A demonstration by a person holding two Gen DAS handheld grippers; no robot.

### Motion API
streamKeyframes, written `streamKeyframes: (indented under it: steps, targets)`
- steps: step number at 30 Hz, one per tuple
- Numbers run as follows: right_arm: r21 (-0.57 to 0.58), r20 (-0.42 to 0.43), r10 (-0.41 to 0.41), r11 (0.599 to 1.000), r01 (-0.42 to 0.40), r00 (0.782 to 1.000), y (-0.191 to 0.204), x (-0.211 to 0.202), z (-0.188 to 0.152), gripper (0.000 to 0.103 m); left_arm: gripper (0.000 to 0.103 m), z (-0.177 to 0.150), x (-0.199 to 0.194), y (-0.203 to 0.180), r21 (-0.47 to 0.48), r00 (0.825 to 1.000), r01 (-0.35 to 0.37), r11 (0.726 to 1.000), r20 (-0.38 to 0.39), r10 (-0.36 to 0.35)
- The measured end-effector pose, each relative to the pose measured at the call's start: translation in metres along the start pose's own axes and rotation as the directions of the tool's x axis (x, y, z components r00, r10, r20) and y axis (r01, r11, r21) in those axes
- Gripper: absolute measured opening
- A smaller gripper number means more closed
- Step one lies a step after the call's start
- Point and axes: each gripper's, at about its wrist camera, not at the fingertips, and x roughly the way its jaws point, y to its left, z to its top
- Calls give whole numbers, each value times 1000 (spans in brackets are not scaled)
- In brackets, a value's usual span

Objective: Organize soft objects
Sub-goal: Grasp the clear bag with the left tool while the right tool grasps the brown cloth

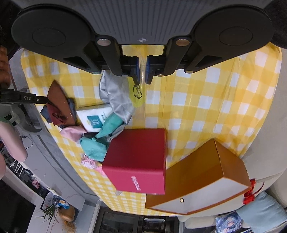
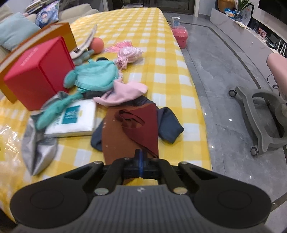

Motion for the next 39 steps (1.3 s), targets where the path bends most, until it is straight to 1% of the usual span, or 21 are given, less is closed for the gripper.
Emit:
streamKeyframes:
  steps: [3,5,6,7,9,12,13,14,15,16,17,18,22,25,29,34,39]
  targets:
    - [-10,17,27,1000,-27,999,3,-17,-1,0,8,2,-5,1,-1,1000,0,1000,14,0]
    - [-27,35,20,999,-19,999,6,-22,0,0,8,3,-7,3,-8,1000,3,1000,21,-3]
    - [-35,50,5,999,-4,999,6,-22,1,4,8,3,-9,3,-10,1000,5,1000,23,-4]
    - [-37,61,-13,999,15,998,6,-21,3,17,8,2,-10,3,-12,1000,6,1000,25,-6]
    - [-16,49,-14,1000,14,999,2,-10,9,37,8,2,-12,3,-13,1000,7,1000,28,-6]
    - [34,-8,-13,999,14,1000,-5,15,16,37,8,1,-18,2,-9,999,7,1000,35,-7]
    - [40,-21,-24,999,24,999,-7,22,17,37,8,1,-20,3,-10,999,7,1000,39,-6]
    - [36,-34,-34,999,35,999,-7,30,18,34,8,1,-22,4,-11,999,5,1000,42,-5]
    - [24,-45,-25,999,26,999,-6,35,18,14,8,1,-23,5,-13,999,3,1000,44,-3]
    - [14,-44,-18,1000,19,999,-5,36,18,6,8,2,-24,6,-16,999,1,1000,45,0]
    - [4,-37,-35,999,35,999,-4,34,19,0,8,3,-25,8,-19,999,-3,1000,47,4]
    - [-6,-28,-42,999,41,999,-2,30,19,0,8,4,-26,10,-23,999,-5,1000,50,6]
    - [-28,11,-22,999,22,1000,-2,1,22,0,8,9,-27,14,-33,998,-3,999,59,5]
    - [-53,43,-1,999,3,999,-4,-28,29,0,8,14,-30,13,-16,997,0,1000,73,1]
    - [-92,71,8,996,-1,997,0,-56,42,0,8,23,-35,11,-1,995,17,1000,94,-16]
    - [-144,101,25,990,-10,995,10,-86,56,0,5,37,-43,12,17,993,35,999,114,-36]
    - [-198,127,63,980,-37,990,25,-110,71,0,1,55,-51,16,37,990,42,998,132,-46]
